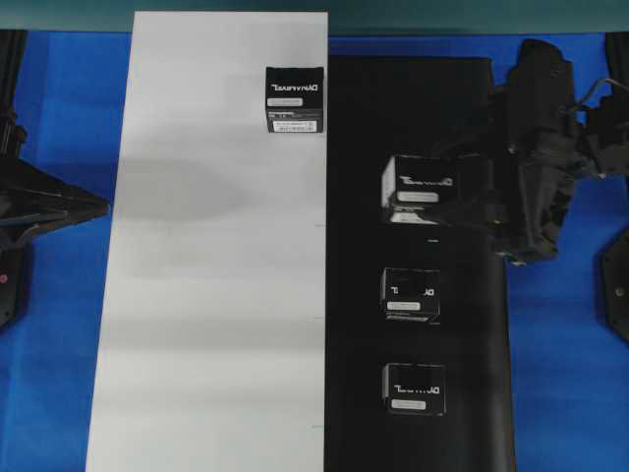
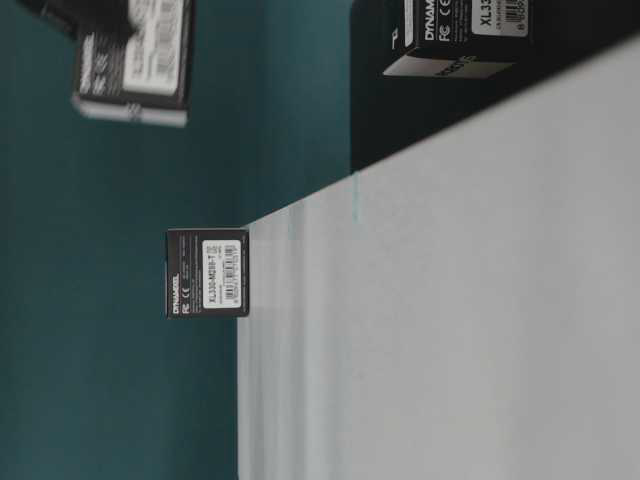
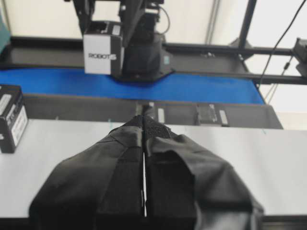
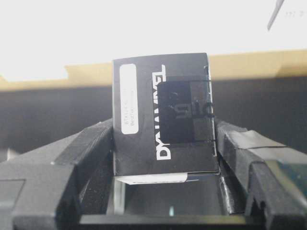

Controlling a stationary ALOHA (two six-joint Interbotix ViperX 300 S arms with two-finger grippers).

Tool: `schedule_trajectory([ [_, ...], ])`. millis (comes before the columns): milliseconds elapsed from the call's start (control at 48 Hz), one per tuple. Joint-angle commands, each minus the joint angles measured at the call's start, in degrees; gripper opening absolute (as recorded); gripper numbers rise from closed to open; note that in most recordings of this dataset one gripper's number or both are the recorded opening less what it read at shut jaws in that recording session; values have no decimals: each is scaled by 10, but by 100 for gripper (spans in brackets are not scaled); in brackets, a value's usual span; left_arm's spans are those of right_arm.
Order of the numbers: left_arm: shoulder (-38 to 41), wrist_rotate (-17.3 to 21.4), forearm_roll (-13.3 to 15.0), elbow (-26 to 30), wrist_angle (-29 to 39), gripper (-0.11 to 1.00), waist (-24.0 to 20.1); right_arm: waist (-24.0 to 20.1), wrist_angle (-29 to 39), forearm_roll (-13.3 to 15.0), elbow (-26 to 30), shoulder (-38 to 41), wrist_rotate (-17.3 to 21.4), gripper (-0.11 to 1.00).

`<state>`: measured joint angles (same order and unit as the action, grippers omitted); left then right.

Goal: Place the box from the black base onto the white base.
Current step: 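Carry the box left onto the white base below the other box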

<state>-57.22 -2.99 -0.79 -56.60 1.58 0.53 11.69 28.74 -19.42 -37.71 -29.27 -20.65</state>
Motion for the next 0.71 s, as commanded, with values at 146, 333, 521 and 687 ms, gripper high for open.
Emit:
schedule_trajectory([
  [146, 3, -1, -1, 18, -3, -5, 2, -10, 1, 0, 89, 81, -1, 59],
  [333, 2, -1, -1, 18, -3, -5, 2, -13, 9, 1, 153, 150, -3, 59],
  [521, 2, -1, -1, 18, -3, -5, 2, -13, 18, 0, 192, 204, -3, 59],
  [687, 2, -1, -1, 18, -3, -5, 2, -13, 16, 0, 204, 225, -3, 59],
])
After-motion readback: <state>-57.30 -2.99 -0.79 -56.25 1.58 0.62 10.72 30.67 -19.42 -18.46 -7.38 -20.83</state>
